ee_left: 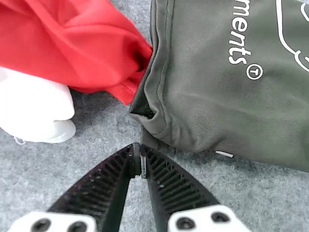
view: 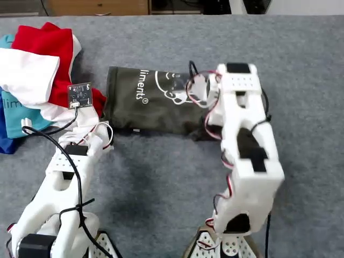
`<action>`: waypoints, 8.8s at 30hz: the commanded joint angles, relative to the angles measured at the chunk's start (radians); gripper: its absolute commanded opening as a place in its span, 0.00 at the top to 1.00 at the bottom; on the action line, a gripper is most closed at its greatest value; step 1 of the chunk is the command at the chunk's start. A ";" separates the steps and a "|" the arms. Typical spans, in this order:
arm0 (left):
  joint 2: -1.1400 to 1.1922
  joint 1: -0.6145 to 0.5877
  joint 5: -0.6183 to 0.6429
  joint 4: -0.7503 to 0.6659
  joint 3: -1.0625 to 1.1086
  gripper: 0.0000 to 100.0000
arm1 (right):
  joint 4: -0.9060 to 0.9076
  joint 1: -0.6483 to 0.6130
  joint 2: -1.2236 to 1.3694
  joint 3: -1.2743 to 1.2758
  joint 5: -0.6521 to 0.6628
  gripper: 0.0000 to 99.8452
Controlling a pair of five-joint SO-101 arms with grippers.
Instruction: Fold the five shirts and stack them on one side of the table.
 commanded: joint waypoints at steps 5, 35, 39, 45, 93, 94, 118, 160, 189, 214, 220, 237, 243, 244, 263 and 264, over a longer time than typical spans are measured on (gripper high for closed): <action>-0.028 0.008 -0.011 -0.017 -0.005 0.98 | 0.245 0.012 0.355 -0.694 0.068 1.00; -0.028 0.009 -0.011 -0.020 -0.006 0.98 | 0.272 0.174 0.308 -1.006 -0.143 1.00; -0.028 0.011 -0.011 -0.020 -0.008 0.98 | 0.270 0.180 0.025 -0.613 -0.089 1.00; -0.028 0.011 -0.011 -0.020 -0.008 0.98 | 0.121 0.096 -0.374 0.094 0.002 1.00; -0.028 0.009 -0.011 -0.020 -0.008 0.98 | 0.264 0.102 0.016 -0.526 -0.239 1.00; -0.028 0.009 -0.009 -0.020 -0.008 0.98 | 0.239 0.099 0.002 -0.467 -0.253 1.00; -0.044 0.017 -0.029 0.046 -0.041 0.98 | -0.163 0.213 -0.237 -0.214 -0.500 1.00; 1.833 -0.074 -0.180 1.218 -2.756 0.83 | -1.013 0.455 -0.082 0.203 -1.131 1.00; 1.834 -0.009 -0.152 1.356 -2.765 0.83 | -1.013 0.449 -0.082 0.206 -1.131 1.00; 1.900 -0.003 -0.055 1.366 -2.757 0.86 | -1.013 0.455 -0.082 0.203 -1.129 1.00; 1.902 0.044 -0.055 1.367 -2.760 0.98 | -1.013 0.464 -0.082 0.203 -1.129 1.00; 1.744 0.304 -0.049 1.393 -2.822 0.98 | -1.016 0.633 -0.159 0.157 -1.138 1.00; 1.684 0.411 -0.048 1.393 -2.822 0.98 | -1.083 0.679 -0.096 0.156 -1.138 1.00; 1.675 0.434 -0.048 1.393 -2.822 0.98 | -1.083 0.687 -0.090 0.153 -1.138 1.00; 1.670 0.695 0.245 0.853 -2.754 0.98 | -1.076 0.745 -0.022 0.094 -1.137 1.00; 1.672 0.695 0.258 0.813 -2.731 0.98 | -1.076 0.743 -0.022 0.094 -1.137 1.00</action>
